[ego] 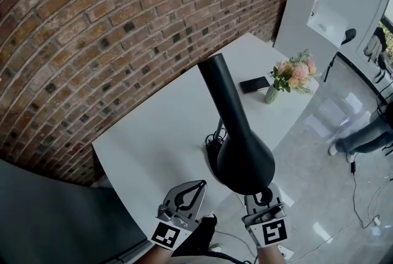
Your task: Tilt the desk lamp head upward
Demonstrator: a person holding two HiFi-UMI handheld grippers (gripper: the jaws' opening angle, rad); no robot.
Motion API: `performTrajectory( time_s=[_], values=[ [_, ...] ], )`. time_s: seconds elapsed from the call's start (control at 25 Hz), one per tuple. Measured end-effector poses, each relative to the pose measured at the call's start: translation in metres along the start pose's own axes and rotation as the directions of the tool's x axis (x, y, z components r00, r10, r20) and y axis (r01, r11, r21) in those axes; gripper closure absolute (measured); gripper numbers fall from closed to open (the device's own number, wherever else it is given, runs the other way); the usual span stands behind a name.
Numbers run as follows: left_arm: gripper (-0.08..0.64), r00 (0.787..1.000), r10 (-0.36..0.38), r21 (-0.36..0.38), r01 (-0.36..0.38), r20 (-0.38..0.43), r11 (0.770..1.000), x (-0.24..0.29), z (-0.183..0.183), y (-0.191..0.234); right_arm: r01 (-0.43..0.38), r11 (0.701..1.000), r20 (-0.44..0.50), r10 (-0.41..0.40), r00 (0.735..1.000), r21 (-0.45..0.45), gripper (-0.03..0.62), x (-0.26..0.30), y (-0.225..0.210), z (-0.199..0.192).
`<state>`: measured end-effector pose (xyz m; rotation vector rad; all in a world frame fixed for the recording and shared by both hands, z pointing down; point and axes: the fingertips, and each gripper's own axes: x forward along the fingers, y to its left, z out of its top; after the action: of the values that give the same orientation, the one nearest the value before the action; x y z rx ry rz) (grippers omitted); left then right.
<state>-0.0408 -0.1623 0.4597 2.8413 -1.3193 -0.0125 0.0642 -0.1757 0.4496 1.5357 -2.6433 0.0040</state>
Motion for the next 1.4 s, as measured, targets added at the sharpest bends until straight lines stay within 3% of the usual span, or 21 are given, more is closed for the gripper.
performTrajectory(
  time_s=[1.4],
  values=[
    [0.552,0.999,-0.009,0.000,0.009,0.049,1.000,-0.009,0.017,-0.022,-0.010,1.000,0.027,0.010,1.000,-0.020,0.580,-0.020,0.007,0.022]
  ],
)
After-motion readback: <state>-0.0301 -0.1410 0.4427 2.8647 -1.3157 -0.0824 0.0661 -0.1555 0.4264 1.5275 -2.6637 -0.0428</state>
